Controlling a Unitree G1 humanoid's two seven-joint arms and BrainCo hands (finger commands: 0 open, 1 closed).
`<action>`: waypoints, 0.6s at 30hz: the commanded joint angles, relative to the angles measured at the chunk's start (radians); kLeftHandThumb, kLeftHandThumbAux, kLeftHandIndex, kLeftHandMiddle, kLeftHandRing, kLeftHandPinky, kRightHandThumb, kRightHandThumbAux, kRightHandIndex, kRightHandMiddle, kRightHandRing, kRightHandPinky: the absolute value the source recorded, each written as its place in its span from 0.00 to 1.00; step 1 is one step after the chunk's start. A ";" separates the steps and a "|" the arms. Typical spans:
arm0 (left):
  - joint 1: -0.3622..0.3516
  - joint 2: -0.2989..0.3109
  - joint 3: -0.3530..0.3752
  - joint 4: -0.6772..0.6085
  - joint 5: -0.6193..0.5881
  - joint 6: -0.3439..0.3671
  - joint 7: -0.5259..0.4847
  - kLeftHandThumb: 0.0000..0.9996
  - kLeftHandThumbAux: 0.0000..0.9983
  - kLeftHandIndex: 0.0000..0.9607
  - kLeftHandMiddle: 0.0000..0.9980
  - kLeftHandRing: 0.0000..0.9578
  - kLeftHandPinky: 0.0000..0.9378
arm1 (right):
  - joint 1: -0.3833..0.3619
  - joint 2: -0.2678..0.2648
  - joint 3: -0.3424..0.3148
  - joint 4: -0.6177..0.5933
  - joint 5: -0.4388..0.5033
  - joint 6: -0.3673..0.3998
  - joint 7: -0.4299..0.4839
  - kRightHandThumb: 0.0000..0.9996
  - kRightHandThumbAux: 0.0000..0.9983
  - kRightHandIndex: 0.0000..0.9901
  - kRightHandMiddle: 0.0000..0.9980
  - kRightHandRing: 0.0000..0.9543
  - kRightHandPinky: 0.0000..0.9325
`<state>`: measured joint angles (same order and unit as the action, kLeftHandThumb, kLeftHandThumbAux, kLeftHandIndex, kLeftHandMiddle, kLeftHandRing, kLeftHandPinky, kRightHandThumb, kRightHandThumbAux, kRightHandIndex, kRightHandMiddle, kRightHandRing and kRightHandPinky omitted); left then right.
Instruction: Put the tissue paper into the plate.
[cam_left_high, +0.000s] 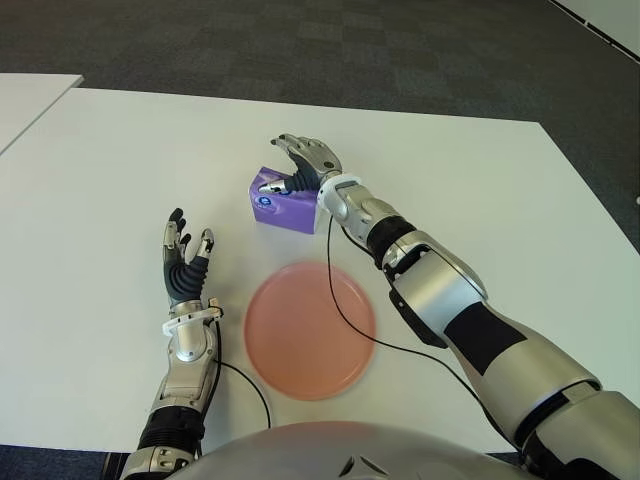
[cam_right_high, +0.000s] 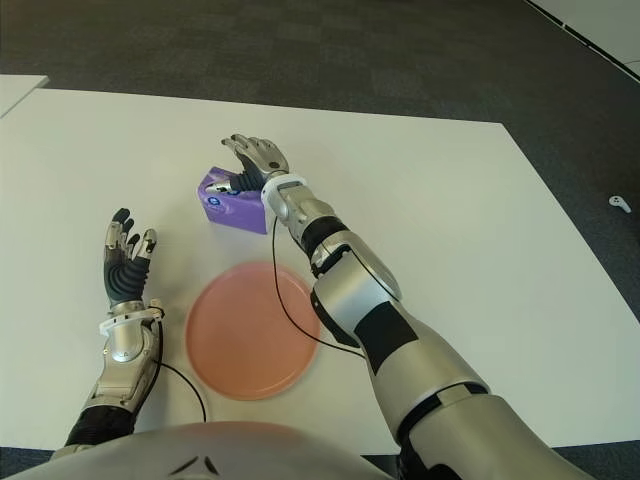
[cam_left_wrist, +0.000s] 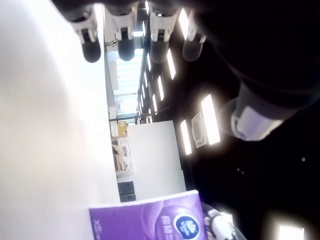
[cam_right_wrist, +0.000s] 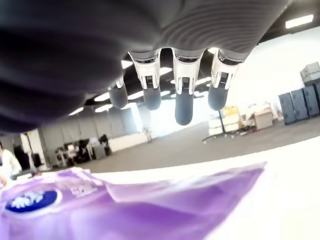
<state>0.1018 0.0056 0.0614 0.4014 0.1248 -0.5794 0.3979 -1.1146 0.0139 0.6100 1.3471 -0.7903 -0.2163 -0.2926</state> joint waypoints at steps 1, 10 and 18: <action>0.121 -0.011 -0.006 0.150 0.034 -0.008 0.009 0.00 0.54 0.00 0.00 0.00 0.00 | -0.015 0.010 0.028 0.015 -0.022 0.028 0.040 0.23 0.29 0.00 0.00 0.00 0.00; 0.125 -0.017 -0.008 0.144 0.041 -0.003 0.018 0.00 0.54 0.00 0.00 0.00 0.00 | -0.019 0.015 0.052 0.019 -0.024 0.048 0.074 0.23 0.31 0.00 0.00 0.00 0.00; 0.129 -0.022 -0.010 0.140 0.043 -0.006 0.023 0.00 0.54 0.00 0.00 0.00 0.00 | -0.014 0.017 0.046 0.019 -0.012 0.045 0.098 0.23 0.33 0.00 0.00 0.00 0.00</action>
<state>0.1027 -0.0046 0.0603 0.4014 0.1258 -0.5796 0.4079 -1.1252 0.0243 0.6523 1.3534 -0.8006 -0.1780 -0.2201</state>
